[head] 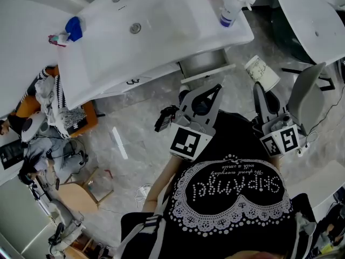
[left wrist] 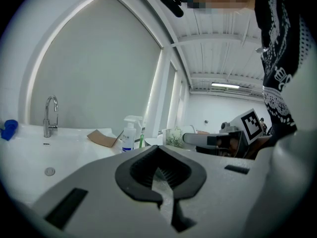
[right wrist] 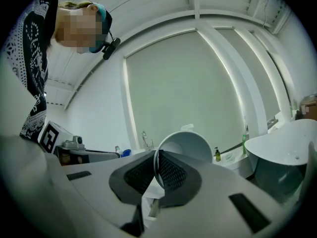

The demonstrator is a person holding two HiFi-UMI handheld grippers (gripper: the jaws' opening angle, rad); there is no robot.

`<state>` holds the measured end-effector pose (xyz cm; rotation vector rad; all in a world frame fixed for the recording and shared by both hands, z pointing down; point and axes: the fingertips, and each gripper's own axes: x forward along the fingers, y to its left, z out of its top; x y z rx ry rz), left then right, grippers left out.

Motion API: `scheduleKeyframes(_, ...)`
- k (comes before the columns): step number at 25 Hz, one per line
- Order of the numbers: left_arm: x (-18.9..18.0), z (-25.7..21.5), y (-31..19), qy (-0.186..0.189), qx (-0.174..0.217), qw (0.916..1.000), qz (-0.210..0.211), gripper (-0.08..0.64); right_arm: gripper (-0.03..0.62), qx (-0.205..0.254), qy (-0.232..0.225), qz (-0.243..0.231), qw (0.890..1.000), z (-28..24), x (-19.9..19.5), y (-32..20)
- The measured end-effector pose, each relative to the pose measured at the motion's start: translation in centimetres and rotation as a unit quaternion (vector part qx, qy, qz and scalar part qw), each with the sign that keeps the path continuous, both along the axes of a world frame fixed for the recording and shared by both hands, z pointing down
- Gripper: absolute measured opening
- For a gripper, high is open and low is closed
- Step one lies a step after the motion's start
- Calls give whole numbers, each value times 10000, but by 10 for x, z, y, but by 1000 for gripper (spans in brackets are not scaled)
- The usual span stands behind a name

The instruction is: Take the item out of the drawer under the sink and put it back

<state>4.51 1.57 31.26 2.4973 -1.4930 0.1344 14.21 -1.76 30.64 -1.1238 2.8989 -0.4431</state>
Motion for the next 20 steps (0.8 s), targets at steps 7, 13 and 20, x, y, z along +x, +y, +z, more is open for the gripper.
scheduleKeyframes(7,-13,-3,3,112,47,9995,-281,5,25,133,96,-240,9996,-4,-14,-2)
scheduleKeyframes(13,-31,-5,6,303,24,9969,-723,5,25,682,1084,-734,9890,6,-29,-13)
scheduleKeyframes(20,-52,0,11,505,-176,9911,-1221,5,25,1531,3893,-2033,8852,87,-48,-3)
